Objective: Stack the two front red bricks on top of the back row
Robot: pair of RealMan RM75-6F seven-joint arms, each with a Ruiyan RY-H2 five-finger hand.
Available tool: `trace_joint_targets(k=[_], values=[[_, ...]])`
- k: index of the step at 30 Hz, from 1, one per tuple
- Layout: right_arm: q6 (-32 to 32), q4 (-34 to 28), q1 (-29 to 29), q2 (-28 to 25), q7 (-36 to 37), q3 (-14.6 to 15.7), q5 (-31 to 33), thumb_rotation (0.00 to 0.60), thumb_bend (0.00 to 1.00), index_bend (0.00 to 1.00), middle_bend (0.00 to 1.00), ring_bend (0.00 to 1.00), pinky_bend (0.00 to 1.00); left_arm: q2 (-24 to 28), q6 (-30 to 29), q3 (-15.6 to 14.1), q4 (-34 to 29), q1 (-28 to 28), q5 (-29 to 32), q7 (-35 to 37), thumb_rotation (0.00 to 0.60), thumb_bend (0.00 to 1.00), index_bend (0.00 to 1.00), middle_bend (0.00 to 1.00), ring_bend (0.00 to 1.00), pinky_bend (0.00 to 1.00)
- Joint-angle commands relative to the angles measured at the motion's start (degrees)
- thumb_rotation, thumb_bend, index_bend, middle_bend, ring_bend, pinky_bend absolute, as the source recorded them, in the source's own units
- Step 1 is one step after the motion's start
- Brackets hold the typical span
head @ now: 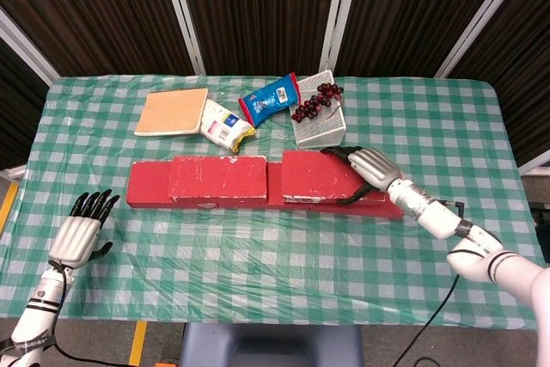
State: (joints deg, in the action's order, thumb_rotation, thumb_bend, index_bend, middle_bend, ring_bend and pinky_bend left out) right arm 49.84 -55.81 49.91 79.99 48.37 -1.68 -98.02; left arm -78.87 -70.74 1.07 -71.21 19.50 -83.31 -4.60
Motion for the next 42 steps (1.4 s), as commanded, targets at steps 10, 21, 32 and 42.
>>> trace_joint_targets(k=[10, 21, 32, 42], values=[[-1.2, 5.8, 1.9, 4.6, 2.7, 1.8, 1.9, 0.600, 0.17, 0.46, 0.42, 0.35, 0.53, 0.0, 0.5, 0.1, 0.0, 0.0, 0.0, 0.1, 0.600, 0.26, 0.00, 0.00, 0.00, 0.04], [-1.3, 7.5, 3.0, 6.2, 3.2, 3.2, 2.1, 0.600, 0.17, 0.43, 0.42, 0.33, 0.53, 0.0, 1.5, 0.1, 0.3, 0.2, 0.3, 0.3, 0.600, 0.26, 0.00, 0.00, 0.00, 0.04], [-2.4, 6.7, 3.2, 6.5, 0.5, 3.3, 4.0, 0.600, 0.17, 0.39, 0.42, 0.30, 0.52, 0.2, 1.7, 0.0, 0.1, 0.3, 0.0, 0.7, 0.600, 0.26, 0.00, 0.00, 0.00, 0.04], [-4.0, 4.7, 3.1, 6.2, -3.4, 2.5, 6.5, 0.600, 0.17, 0.34, 0.42, 0.26, 0.52, 0.3, 2.0, -0.1, 0.1, 0.4, -0.2, 1.0, 0.600, 0.26, 0.00, 0.00, 0.00, 0.04]])
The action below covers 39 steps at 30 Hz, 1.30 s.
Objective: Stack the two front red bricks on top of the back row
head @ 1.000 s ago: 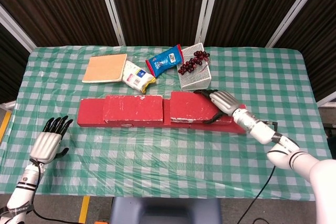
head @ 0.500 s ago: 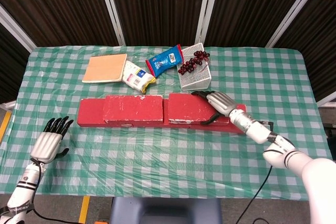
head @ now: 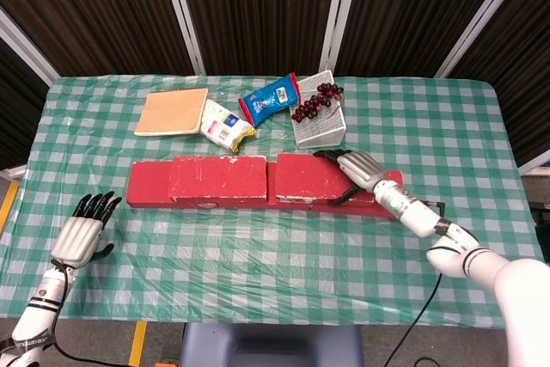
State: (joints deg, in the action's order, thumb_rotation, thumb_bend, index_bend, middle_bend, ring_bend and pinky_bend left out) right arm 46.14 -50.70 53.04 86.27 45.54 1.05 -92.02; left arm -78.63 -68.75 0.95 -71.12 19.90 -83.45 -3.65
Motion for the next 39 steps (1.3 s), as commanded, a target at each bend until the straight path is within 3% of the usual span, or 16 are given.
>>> trace_joint_targets(k=[1, 22, 39], values=[[-0.4, -0.5, -0.1, -0.1, -0.9, -0.3, 0.7, 0.600, 0.17, 0.34, 0.42, 0.26, 0.52, 0.0, 0.0, 0.0, 0.0, 0.0, 0.0, 0.0, 0.600, 0.26, 0.00, 0.00, 0.00, 0.04], [-1.4, -3.3, -0.2, -0.6, -3.4, -1.0, 2.3, 0.600, 0.17, 0.23, 0.34, 0.20, 0.50, 0.3, 0.1, 0.0, -0.4, 0.0, -0.1, 0.4, 0.600, 0.26, 0.00, 0.00, 0.00, 0.04], [-2.2, -3.4, -0.1, -0.5, -3.3, -0.9, 2.4, 0.600, 0.15, 0.05, 0.20, 0.07, 0.37, 0.2, 0.2, -0.1, -0.3, 0.1, -0.2, 0.4, 0.600, 0.26, 0.00, 0.00, 0.00, 0.04]])
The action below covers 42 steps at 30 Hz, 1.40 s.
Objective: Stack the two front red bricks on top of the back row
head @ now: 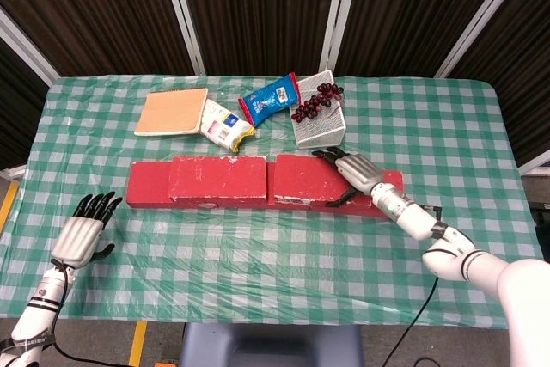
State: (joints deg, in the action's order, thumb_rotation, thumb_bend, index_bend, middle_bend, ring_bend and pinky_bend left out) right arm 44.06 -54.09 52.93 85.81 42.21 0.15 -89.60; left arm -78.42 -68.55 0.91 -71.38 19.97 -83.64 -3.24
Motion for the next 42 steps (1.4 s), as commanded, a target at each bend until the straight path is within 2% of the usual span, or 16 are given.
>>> trace_joint_targets(k=[1, 5, 14, 20, 30, 34, 42], values=[[-0.2, 0.0, 0.0, 0.0, 0.0, 0.0, 0.0, 0.600, 0.14, 0.04, 0.19, 0.05, 0.35, 0.0, 0.0, 0.0, 0.0, 0.0, -0.1, 0.0, 0.600, 0.26, 0.00, 0.00, 0.00, 0.04], [-0.5, -0.2, 0.1, 0.0, -0.7, 0.0, 0.2, 0.600, 0.09, 0.00, 0.11, 0.00, 0.31, 0.0, -0.1, 0.0, 0.0, 0.0, -0.1, 0.2, 0.600, 0.26, 0.00, 0.00, 0.00, 0.04], [-2.8, -1.9, 0.3, -0.7, -2.9, -0.2, 1.5, 0.600, 0.02, 0.00, 0.03, 0.00, 0.28, 0.1, -0.1, 0.0, 0.0, 0.0, -0.2, 0.4, 0.600, 0.26, 0.00, 0.00, 0.00, 0.04], [-2.7, -3.5, 0.0, -1.6, -3.8, -0.7, 2.1, 0.598, 0.00, 0.00, 0.00, 0.00, 0.26, 0.2, -0.2, 0.0, -0.1, 0.0, -0.3, 0.5, 0.600, 0.26, 0.00, 0.00, 0.00, 0.04], [-1.2, -6.2, -0.5, -3.5, -3.7, -0.7, 1.3, 0.562, 0.00, 0.00, 0.00, 0.00, 0.22, 0.2, -0.6, -0.1, -0.3, -0.1, -0.5, 0.4, 0.600, 0.26, 0.00, 0.00, 0.00, 0.04], [1.5, -8.5, -1.6, -5.6, -4.0, -0.9, 0.9, 0.558, 0.00, 0.00, 0.00, 0.00, 0.20, 0.3, -1.0, -0.1, -0.5, -0.2, -0.8, 0.4, 0.600, 0.26, 0.00, 0.00, 0.00, 0.04], [13.1, -14.1, -8.7, -13.9, -6.9, -0.3, 0.1, 0.554, 0.00, 0.00, 0.00, 0.00, 0.15, 0.6, -2.1, -0.1, -1.1, -0.5, -1.3, 0.0, 0.600, 0.26, 0.00, 0.00, 0.00, 0.04]])
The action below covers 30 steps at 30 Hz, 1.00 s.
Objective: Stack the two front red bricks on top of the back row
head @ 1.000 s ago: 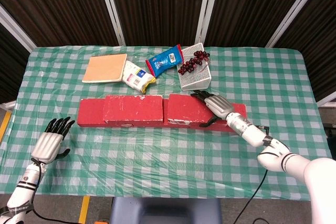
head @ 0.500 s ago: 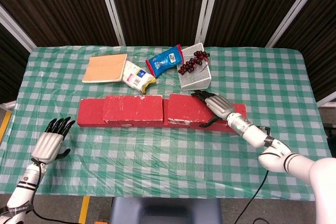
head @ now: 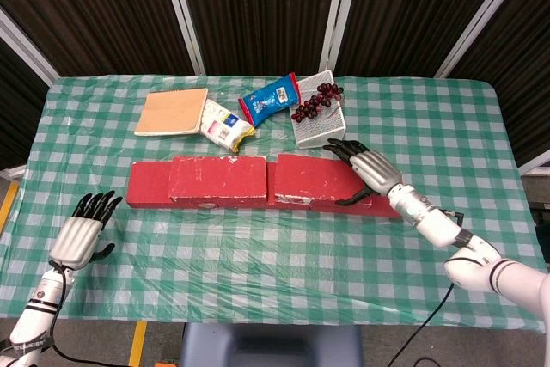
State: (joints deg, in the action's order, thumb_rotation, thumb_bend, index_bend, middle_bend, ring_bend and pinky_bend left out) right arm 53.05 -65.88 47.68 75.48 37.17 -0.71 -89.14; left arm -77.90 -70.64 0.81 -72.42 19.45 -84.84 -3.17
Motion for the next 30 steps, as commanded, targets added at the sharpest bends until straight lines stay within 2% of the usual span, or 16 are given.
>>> trace_joint_targets(k=[1, 3, 6, 11, 18, 30], values=[[5.1, -2.4, -4.5, -4.4, -2.3, 0.8, -0.2, 0.555, 0.00, 0.00, 0.00, 0.00, 0.15, 0.0, -0.1, -0.1, -0.1, 0.0, -0.1, -0.2, 0.600, 0.26, 0.00, 0.00, 0.00, 0.04], [6.6, -1.9, -6.6, -5.6, -3.2, 1.3, 0.4, 0.553, 0.07, 0.02, 0.00, 0.00, 0.14, 0.0, 0.0, -0.1, -0.2, 0.0, -0.1, -0.4, 0.600, 0.26, 0.00, 0.00, 0.00, 0.04], [6.6, -0.2, -8.7, -6.3, -2.7, 2.0, 1.5, 0.549, 0.32, 0.15, 0.00, 0.00, 0.13, -0.2, 0.2, -0.1, -0.2, 0.0, 0.0, -0.7, 0.600, 0.26, 0.00, 0.00, 0.00, 0.04], [3.5, 5.3, -9.5, -4.5, -2.0, 2.1, 2.9, 0.548, 0.44, 0.26, 0.00, 0.00, 0.12, -0.5, 0.6, -0.1, -0.2, 0.1, 0.2, -1.2, 0.600, 0.26, 0.00, 0.00, 0.00, 0.04], [-0.7, 10.8, -8.5, -0.1, -1.6, 3.1, 1.6, 0.549, 0.51, 0.34, 0.00, 0.00, 0.11, -0.7, 0.8, -0.2, -0.4, 0.1, 0.3, -1.8, 0.600, 0.26, 0.00, 0.00, 0.00, 0.04], [-2.8, 11.9, -7.1, 2.7, -0.8, 3.0, 0.1, 0.549, 0.51, 0.34, 0.00, 0.00, 0.11, -0.4, 0.9, -0.1, -0.2, 0.1, 0.3, -1.1, 0.600, 0.26, 0.00, 0.00, 0.00, 0.04]])
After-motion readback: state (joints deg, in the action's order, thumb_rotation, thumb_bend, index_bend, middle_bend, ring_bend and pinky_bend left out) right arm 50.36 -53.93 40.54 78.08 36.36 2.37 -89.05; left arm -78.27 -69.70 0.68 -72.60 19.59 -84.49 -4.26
